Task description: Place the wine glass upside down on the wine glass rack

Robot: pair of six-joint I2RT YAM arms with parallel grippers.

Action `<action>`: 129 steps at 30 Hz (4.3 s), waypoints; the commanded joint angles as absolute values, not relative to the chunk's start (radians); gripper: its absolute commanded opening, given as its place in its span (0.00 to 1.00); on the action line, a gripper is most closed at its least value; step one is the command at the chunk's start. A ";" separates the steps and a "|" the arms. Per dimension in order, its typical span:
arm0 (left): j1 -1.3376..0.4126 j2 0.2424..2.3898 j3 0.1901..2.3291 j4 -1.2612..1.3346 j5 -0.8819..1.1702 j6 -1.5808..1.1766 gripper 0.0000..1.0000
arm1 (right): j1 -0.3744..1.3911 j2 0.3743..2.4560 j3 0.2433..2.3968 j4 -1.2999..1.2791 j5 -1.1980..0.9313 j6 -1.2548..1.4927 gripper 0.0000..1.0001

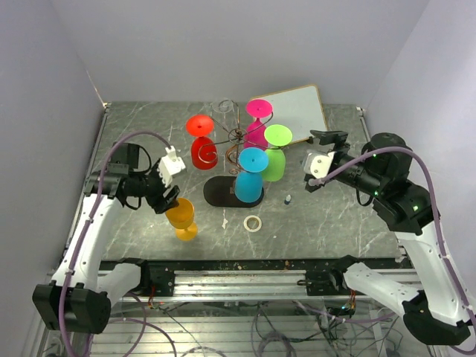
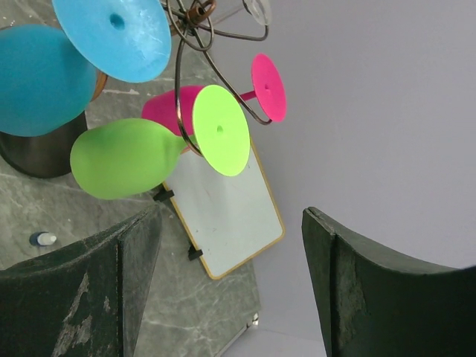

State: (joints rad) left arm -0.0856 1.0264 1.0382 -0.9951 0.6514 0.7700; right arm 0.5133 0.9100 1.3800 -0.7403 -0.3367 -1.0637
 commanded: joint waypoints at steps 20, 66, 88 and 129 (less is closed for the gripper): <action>-0.228 1.079 1.004 -0.948 0.389 0.769 0.07 | 0.422 0.922 1.334 -0.720 -0.385 -1.041 0.75; -0.229 1.099 1.870 -0.391 0.360 -0.196 0.07 | 0.352 1.285 1.605 -0.129 -0.759 0.143 0.77; -0.230 1.111 1.708 -0.271 0.541 -0.302 0.07 | 0.484 1.472 1.737 -0.031 -0.736 0.415 0.57; -0.232 0.980 1.627 -0.452 0.488 -0.048 0.70 | 0.502 1.442 1.762 -0.196 -0.389 0.105 0.00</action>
